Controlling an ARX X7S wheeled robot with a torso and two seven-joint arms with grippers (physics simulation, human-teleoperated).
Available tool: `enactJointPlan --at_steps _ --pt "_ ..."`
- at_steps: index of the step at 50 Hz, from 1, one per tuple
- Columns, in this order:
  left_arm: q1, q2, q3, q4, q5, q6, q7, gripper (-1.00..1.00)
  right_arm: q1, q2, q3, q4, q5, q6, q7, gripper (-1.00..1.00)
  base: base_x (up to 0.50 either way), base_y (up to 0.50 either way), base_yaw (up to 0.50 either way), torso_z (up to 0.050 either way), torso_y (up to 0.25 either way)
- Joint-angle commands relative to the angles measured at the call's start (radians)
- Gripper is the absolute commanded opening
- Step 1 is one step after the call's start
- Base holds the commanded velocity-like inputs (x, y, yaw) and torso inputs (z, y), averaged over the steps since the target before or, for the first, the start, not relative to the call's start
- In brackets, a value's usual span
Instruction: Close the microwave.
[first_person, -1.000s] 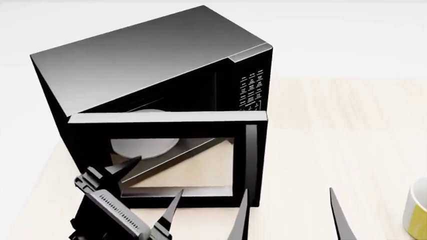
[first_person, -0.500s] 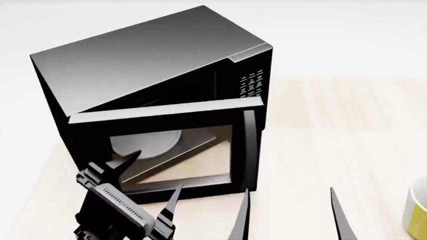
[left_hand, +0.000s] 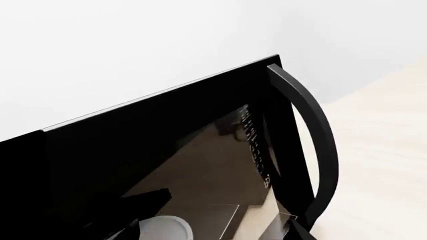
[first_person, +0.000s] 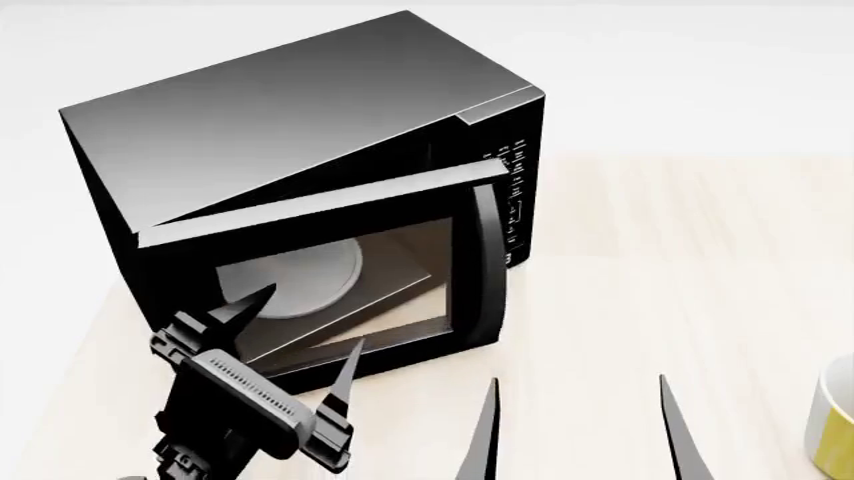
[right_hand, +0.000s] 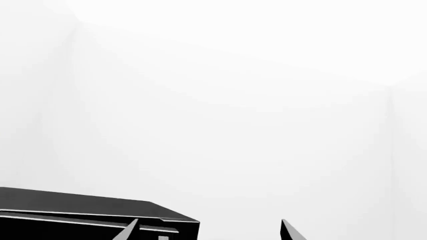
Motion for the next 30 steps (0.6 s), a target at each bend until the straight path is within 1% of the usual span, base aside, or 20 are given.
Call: enactJointPlan --at_steps 1,11,16,21,30 --pt "-0.045 0.002 -0.052 -0.005 -0.033 0.013 -0.052 1.0 0.0 0.003 -0.005 0.005 0.001 -0.003 0.004 1.0 0.0 0.0 0.0 0.0 0.01" --pt "-0.058 0.013 -0.052 -0.058 -0.042 0.046 -0.059 1.0 -0.001 0.006 -0.008 0.006 0.001 -0.006 0.007 1.0 0.0 0.0 0.0 0.001 0.001" --pt "-0.077 0.021 -0.049 -0.117 -0.04 0.08 -0.065 1.0 0.0 0.007 -0.008 0.006 0.002 -0.005 0.008 1.0 0.0 0.0 0.0 0.0 0.002" --pt "-0.073 0.018 -0.047 -0.102 -0.043 0.069 -0.072 1.0 0.001 0.008 -0.01 0.006 0.002 -0.004 0.009 1.0 0.0 0.0 0.0 0.0 0.0" --pt "-0.104 0.032 -0.046 -0.173 -0.048 0.108 -0.089 1.0 0.001 0.011 -0.013 0.009 0.001 -0.007 0.012 1.0 0.0 0.0 0.0 0.0 0.001"
